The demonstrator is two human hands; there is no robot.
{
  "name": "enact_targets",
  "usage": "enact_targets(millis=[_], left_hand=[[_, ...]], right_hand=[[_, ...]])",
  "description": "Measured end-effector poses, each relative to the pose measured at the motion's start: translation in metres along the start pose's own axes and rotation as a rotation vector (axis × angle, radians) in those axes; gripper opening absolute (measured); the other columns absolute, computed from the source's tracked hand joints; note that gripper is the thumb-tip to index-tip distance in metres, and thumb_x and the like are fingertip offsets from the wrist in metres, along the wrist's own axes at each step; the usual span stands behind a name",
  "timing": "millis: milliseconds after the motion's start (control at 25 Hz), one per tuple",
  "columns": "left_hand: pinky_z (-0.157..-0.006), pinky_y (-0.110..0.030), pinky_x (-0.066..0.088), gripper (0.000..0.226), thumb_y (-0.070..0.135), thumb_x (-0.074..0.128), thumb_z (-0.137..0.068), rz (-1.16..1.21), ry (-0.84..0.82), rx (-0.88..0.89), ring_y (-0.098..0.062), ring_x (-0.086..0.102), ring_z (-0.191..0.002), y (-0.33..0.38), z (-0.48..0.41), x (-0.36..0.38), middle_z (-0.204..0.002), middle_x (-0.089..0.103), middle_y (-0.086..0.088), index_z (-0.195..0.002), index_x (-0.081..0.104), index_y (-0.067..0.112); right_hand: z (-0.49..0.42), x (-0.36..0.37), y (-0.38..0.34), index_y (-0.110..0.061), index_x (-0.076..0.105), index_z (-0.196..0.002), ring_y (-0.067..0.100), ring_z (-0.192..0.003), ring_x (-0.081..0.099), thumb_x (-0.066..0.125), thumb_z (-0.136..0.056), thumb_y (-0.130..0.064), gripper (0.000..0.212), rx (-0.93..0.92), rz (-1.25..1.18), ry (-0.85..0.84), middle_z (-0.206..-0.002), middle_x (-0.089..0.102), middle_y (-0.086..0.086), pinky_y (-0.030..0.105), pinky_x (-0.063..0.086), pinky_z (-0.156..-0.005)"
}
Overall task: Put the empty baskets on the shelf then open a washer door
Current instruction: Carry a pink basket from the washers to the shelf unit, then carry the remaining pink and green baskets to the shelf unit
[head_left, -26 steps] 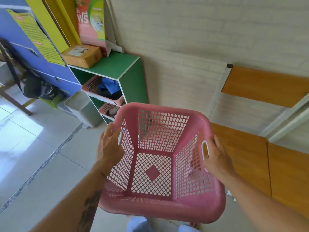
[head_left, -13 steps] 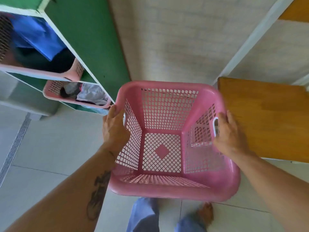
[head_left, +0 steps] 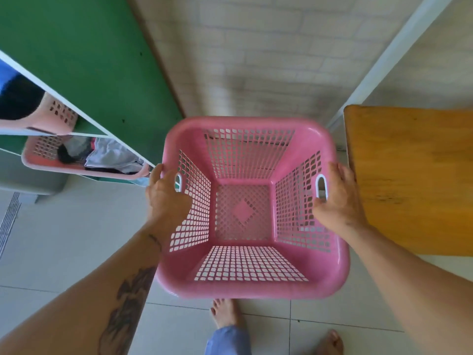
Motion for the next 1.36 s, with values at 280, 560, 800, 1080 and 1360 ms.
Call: enact_targets(millis=[280, 560, 800, 1080, 1360], left_hand=[[-0.065, -0.020, 0.044, 0.055, -0.003, 0.052, -0.074, 0.002, 0.005, 0.053, -0.015, 0.045, -0.103, 0.026, 0.010, -0.022, -0.126, 0.049, -0.001, -0.123, 0.060, 0.021], [-0.052, -0.002, 0.043, 0.042, 0.001, 0.048, -0.085, 0.211, -0.123, 0.169, -0.003, 0.061, -0.076, 0.138, 0.097, -0.037, -0.112, 0.064, 0.006, -0.117, 0.066, 0.022], [-0.099, -0.026, 0.047, 0.049, -0.003, 0.045, -0.083, 0.072, -0.327, 0.489, -0.011, 0.059, -0.105, 0.301, 0.225, -0.047, -0.119, 0.063, 0.005, -0.126, 0.059, 0.017], [-0.061, -0.025, 0.052, 0.031, 0.011, 0.044, -0.085, 0.079, -0.416, 0.691, -0.016, 0.065, -0.083, 0.488, 0.423, -0.007, -0.105, 0.067, 0.002, -0.101, 0.066, 0.027], [-0.056, -0.016, 0.045, 0.035, 0.016, 0.036, -0.095, -0.001, -0.626, 0.937, -0.011, 0.056, -0.076, 0.656, 0.590, 0.084, -0.118, 0.055, 0.004, -0.115, 0.062, 0.028]], right_hand=[[0.016, -0.033, 0.000, -0.018, 0.043, -0.137, 0.022, -0.125, 0.047, 0.065, -0.083, -0.017, 0.058, -0.024, -0.165, -0.117, -0.134, 0.043, 0.002, 0.028, 0.038, -0.096], [0.084, -0.132, 0.029, -0.018, 0.032, -0.149, 0.019, -0.139, 0.036, 0.061, -0.088, -0.028, 0.069, -0.023, -0.196, -0.194, -0.154, 0.034, 0.002, 0.031, 0.029, -0.112], [0.163, -0.274, 0.116, -0.020, 0.034, -0.149, 0.017, -0.142, 0.031, 0.058, -0.089, -0.038, 0.066, 0.049, -0.173, -0.191, -0.157, 0.030, -0.001, 0.029, 0.026, -0.111], [0.296, -0.446, 0.255, -0.023, 0.030, -0.150, 0.019, -0.142, 0.028, 0.055, -0.087, -0.042, 0.070, 0.098, -0.224, -0.002, -0.158, 0.025, -0.004, 0.037, 0.031, -0.112], [0.382, -0.548, 0.424, -0.024, 0.040, -0.143, 0.019, -0.134, 0.039, 0.057, -0.087, -0.042, 0.061, 0.307, -0.289, 0.211, -0.143, 0.041, -0.003, 0.036, 0.035, -0.109]])
Point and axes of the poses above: each hand's wrist, its own z-axis away from the middle knuckle, its own x-axis out of the palm, y = z × x, the point moved 7 cm from there along -z, towards the middle knuckle
